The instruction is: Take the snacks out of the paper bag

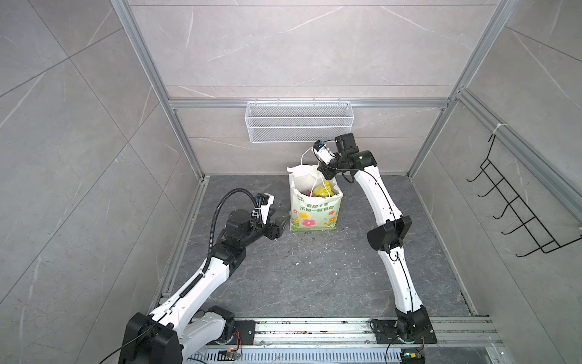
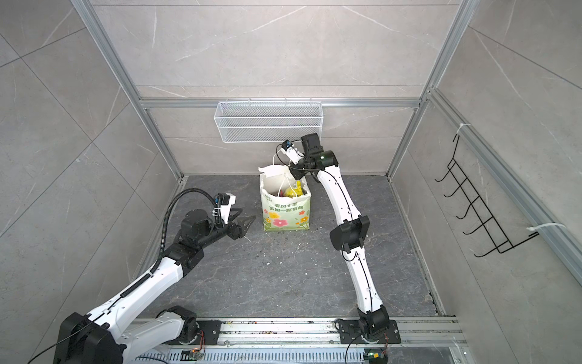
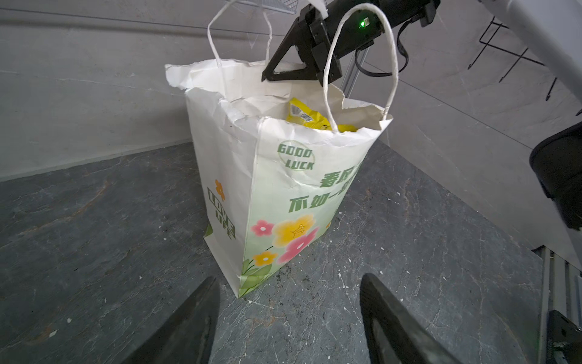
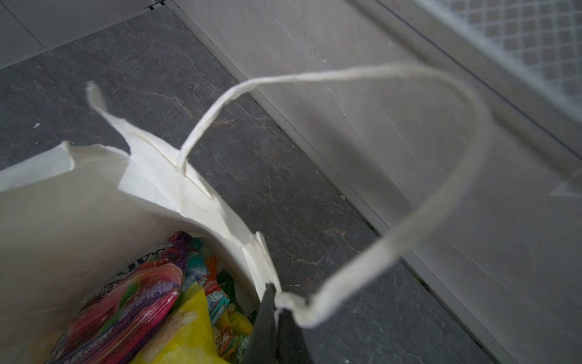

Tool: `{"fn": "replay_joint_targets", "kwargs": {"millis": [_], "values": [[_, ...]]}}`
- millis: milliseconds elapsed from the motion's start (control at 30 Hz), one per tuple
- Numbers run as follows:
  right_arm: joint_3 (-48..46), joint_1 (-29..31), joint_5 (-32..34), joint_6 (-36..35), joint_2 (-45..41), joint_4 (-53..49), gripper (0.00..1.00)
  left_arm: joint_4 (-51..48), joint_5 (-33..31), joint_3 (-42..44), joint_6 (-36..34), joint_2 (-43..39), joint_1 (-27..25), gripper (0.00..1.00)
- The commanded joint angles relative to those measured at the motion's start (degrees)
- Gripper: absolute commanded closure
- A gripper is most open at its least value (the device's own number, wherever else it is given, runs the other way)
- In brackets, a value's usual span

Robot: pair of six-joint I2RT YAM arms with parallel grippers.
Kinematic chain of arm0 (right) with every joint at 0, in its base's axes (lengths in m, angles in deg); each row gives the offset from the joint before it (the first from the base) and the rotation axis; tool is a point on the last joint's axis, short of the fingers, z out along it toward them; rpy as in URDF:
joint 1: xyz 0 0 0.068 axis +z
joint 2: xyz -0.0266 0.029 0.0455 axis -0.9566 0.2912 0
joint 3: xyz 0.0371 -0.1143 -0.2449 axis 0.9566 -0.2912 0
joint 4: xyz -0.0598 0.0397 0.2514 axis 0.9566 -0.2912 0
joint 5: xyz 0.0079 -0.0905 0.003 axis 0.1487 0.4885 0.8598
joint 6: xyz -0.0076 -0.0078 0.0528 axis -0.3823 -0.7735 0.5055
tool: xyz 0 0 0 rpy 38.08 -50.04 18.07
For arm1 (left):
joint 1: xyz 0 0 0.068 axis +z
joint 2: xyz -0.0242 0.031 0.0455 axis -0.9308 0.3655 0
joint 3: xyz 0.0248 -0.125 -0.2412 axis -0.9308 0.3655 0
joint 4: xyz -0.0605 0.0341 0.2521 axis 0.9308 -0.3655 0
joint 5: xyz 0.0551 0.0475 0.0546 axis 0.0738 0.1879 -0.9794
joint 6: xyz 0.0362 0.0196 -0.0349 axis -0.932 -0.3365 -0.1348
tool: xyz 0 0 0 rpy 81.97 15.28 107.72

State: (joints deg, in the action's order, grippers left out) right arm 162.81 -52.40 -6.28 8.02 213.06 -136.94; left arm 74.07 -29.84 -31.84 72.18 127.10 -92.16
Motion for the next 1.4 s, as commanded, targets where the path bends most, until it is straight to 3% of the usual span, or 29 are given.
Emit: {"fn": "replay_joint_targets", "kwargs": {"millis": [0,400,733,900,1100,1367], "values": [[0.9,-0.8,2.3,5.1,-1.0,7.1,1.0,1.0,-2.6,-0.9,-2.1,-0.6,-0.1,0.28],[2.5,-2.6,2.6,10.9,-1.6,14.8,1.0,1.3,-4.2,-3.4,-3.3,2.6,-0.1,0.28],[-5.6,0.5,-3.9,6.8,-10.9,13.6,1.0,2.3,-6.7,-1.9,-3.0,1.4,-0.1,0.28],[-16.9,2.2,-2.8,6.7,-18.0,18.5,1.0,2.1,-7.3,0.3,-2.9,-1.2,-0.1,0.28],[-45.4,4.2,-1.8,7.5,-32.4,35.1,1.0,0.8,-8.2,2.5,-2.7,-4.5,-0.1,0.28],[-73.6,6.3,-4.0,5.3,-46.1,53.7,1.0,-0.5,-8.7,3.6,-2.3,-7.7,-0.1,0.28]]}}
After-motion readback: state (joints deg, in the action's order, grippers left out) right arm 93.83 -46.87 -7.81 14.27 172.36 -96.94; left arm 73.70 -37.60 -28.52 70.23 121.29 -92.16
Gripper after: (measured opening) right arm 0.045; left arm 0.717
